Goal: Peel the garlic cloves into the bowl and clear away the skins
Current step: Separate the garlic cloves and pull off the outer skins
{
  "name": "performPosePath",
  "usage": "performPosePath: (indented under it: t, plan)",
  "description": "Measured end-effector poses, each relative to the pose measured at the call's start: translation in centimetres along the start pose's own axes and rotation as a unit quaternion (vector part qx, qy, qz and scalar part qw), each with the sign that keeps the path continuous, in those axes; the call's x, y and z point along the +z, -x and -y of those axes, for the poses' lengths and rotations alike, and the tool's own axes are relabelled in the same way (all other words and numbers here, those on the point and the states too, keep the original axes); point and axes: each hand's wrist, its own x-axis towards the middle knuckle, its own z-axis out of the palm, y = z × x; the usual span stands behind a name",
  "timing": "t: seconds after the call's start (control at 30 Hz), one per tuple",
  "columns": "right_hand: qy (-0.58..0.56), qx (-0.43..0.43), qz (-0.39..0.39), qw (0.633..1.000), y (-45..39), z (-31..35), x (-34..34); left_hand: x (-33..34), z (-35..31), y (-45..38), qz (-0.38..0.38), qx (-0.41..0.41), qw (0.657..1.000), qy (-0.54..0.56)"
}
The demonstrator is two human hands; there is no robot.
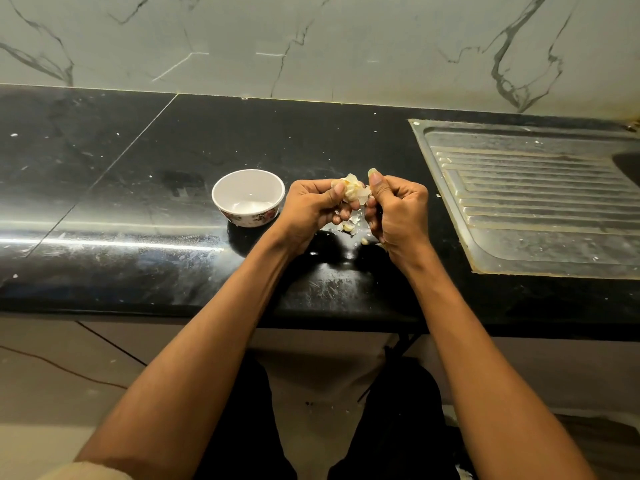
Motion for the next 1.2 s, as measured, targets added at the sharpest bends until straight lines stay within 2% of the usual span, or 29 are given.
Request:
performPosePath:
  t: [0.13, 0.2, 0.47, 0.63, 0.87, 1.2]
  plan:
    - [0.102, -0.102, -0.033, 0.989, -0.1, -0.3, 0.0, 0.1, 0.1, 0.1, -0.016, 0.014, 1.0, 0.009]
    - [0.133, -0.124, -0.055, 0.982, -0.8, -0.7, -0.3, 0.4, 0.2, 0.1, -0.04, 0.028, 0.999, 0.008]
    - [0.233, -0.082, -0.073, 0.966, -3.6, -1.7, -2.5, 0.8, 0.8, 0.0, -0.117, 0.034, 0.985, -0.121]
    - [0.296, -0.093, -0.029, 0.95, -4.5, -2.0, -2.6, 0.8, 0.9, -0.2, -0.145, 0.043, 0.977, -0.153]
    - [0.252, -0.101, 0.007, 0.962, -4.1, -2.1, -3.0, 0.5, 1.3, -0.4, -0.151, 0.054, 0.97, -0.182]
    - [0.199, -0.052, 0.039, 0.978, -3.9, -1.8, -2.8, 0.6, 1.4, -0.4, -0.174, 0.056, 0.969, -0.168]
